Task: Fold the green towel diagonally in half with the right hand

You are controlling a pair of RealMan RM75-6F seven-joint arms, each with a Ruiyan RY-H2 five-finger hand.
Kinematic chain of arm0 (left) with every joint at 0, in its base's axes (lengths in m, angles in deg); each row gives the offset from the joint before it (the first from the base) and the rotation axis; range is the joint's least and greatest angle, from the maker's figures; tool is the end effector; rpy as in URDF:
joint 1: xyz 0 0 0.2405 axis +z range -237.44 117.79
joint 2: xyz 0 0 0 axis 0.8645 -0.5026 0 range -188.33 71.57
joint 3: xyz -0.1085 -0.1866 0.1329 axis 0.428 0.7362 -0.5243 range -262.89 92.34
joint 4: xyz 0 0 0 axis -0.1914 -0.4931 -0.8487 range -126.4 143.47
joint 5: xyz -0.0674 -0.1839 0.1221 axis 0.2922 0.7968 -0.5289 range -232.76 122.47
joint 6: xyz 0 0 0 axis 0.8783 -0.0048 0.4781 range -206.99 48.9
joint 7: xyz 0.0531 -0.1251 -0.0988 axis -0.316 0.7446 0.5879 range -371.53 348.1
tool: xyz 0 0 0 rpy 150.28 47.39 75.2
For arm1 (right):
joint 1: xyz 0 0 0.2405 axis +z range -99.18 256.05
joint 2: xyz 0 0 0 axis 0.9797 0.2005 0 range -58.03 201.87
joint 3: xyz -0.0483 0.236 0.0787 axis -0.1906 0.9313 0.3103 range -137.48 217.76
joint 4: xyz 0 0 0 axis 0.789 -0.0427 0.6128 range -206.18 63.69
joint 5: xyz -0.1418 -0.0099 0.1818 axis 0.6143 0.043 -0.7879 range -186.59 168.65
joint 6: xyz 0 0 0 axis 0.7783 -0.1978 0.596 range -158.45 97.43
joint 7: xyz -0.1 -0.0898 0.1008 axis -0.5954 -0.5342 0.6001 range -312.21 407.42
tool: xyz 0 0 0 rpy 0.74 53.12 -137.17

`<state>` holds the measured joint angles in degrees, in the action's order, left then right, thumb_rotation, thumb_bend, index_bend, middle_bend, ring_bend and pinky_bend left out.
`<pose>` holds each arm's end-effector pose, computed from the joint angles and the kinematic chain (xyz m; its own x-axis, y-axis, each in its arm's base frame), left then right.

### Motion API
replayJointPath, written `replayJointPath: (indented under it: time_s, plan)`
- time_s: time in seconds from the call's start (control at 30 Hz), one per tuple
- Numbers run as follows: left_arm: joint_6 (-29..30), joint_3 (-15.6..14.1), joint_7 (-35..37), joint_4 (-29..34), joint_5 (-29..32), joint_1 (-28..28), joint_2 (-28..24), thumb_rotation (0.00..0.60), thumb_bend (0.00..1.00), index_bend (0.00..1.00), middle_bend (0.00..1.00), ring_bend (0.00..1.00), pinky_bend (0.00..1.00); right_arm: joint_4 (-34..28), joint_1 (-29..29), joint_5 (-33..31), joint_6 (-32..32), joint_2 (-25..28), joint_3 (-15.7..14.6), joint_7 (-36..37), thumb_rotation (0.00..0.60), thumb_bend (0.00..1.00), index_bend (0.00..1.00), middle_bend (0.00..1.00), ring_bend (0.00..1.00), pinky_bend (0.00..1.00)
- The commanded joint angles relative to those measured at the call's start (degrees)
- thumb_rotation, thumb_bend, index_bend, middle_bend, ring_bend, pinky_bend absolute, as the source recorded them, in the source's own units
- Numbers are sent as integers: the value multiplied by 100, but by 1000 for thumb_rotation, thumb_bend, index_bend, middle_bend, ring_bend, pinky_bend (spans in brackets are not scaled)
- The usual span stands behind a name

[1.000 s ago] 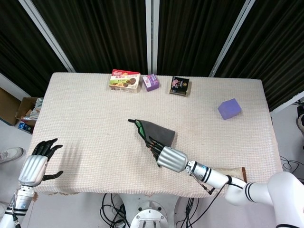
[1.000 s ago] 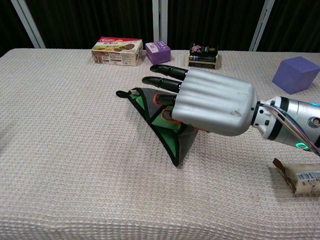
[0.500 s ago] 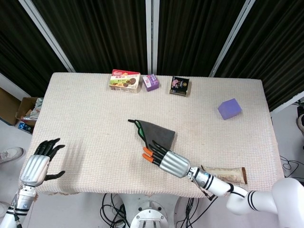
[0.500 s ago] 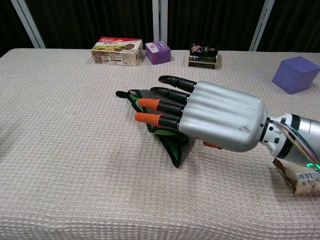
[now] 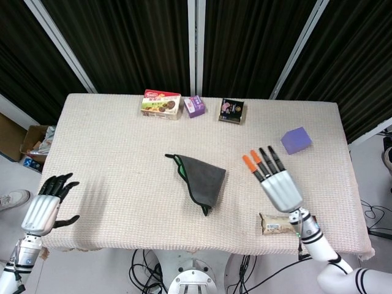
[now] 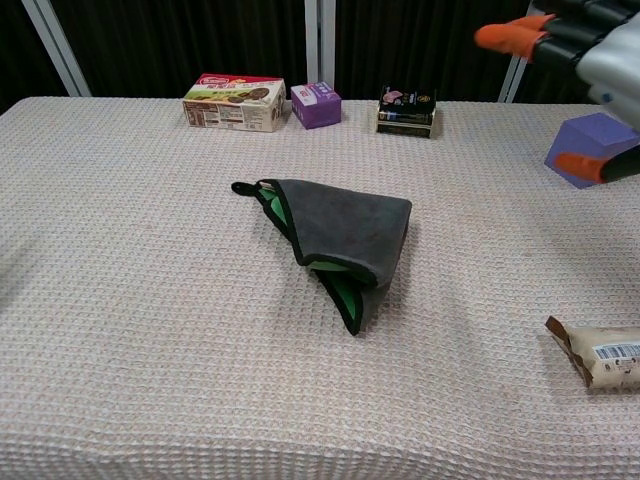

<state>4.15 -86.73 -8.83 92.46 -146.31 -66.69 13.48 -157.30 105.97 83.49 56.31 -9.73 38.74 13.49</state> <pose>-0.3203 0.2002 0.0855 0.3766 0.1001 0.9210 0.9229 -0.1269 -0.3636 -0.1871 -0.2800 0.0373 0.6621 0.2990 0.6872 -0.5722 -0.3904 0.7212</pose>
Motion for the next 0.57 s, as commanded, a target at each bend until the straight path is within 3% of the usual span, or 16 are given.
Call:
replayJointPath:
  time_s: [0.03,0.33,0.57]
  plan:
    - [9,69,-135,-5,47,-32,-26,600,55,215,66,84,91,-499,-807,-953,301,630,209,1638,600,229,125,122,12,74]
    - [-23,94,-479,150,39,-90,-92,600,55,215,66,84,91,-358,-1695,-989,308,1374,-209,4230,600,232,47,37,0,0]
    - [60,24,-543,287,32,0,-163,600,55,215,66,84,92,40,-1996,-774,305,1460,-306,5013,600,245,45,30,0,0]
